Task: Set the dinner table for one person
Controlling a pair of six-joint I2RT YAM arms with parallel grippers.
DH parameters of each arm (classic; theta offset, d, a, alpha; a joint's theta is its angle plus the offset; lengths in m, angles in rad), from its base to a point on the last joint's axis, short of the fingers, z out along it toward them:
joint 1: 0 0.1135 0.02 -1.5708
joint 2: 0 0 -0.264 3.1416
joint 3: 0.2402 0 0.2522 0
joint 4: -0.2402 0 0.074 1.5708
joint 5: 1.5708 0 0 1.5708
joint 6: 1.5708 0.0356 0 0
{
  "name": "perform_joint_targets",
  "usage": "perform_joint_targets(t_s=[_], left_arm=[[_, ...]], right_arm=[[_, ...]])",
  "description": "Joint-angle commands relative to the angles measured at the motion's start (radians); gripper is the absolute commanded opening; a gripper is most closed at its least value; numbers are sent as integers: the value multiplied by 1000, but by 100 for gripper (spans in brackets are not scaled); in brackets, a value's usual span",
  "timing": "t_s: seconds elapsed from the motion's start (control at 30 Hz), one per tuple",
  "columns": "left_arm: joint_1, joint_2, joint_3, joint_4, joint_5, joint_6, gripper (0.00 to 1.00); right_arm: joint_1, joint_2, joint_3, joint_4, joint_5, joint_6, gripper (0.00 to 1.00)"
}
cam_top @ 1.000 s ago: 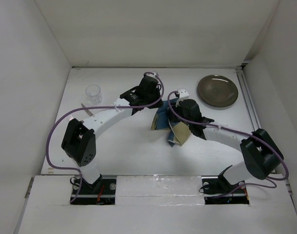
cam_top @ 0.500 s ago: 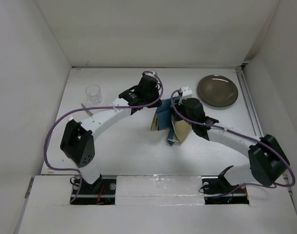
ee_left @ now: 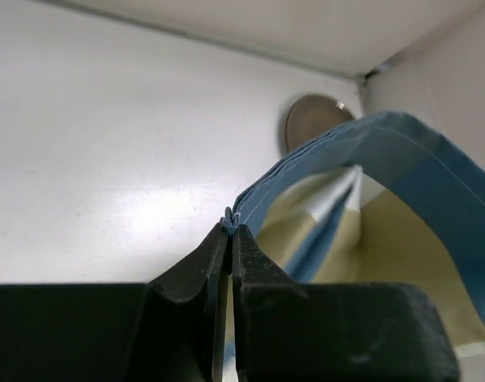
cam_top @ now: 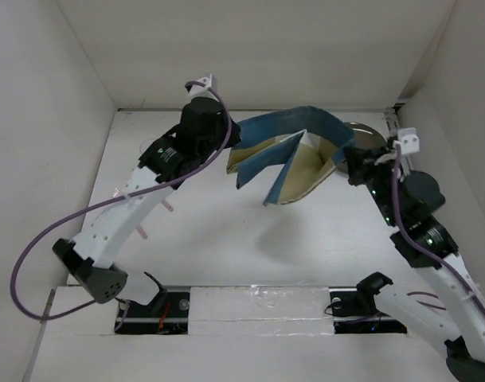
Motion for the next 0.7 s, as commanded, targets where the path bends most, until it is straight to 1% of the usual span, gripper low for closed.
perform_joint_targets(t_s=[0.0,0.07,0.1,0.13,0.23,0.27,0.37,0.53,0.67], left_arm=[[6,-117,43,-41,-129,12,0],[6,-164,43,-55,-181,23,0],[6,-174,43,-64,-230,23,0],[6,-174,43,-82,-245,23,0],[6,-195,55,-93,-255,32,0],[6,-204,55,-93,-255,32,0],[6,-230,46,-102,-246,32,0],[6,-305,15,-113,-245,23,0],[6,-325,-6,-113,-245,14,0]], right_arm=[[-1,-91,46,-78,-4,-59,0],[-1,-114,61,-101,-27,-79,0],[-1,-114,61,-112,-43,-99,0],[-1,-114,74,-121,-69,-108,0],[-1,-114,74,-121,-150,-146,0],[-1,-123,74,-112,-208,-147,0],[-1,-134,65,-85,-279,-173,0],[-1,-174,54,-54,-279,-173,0],[-1,-188,45,-11,-251,-163,0]])
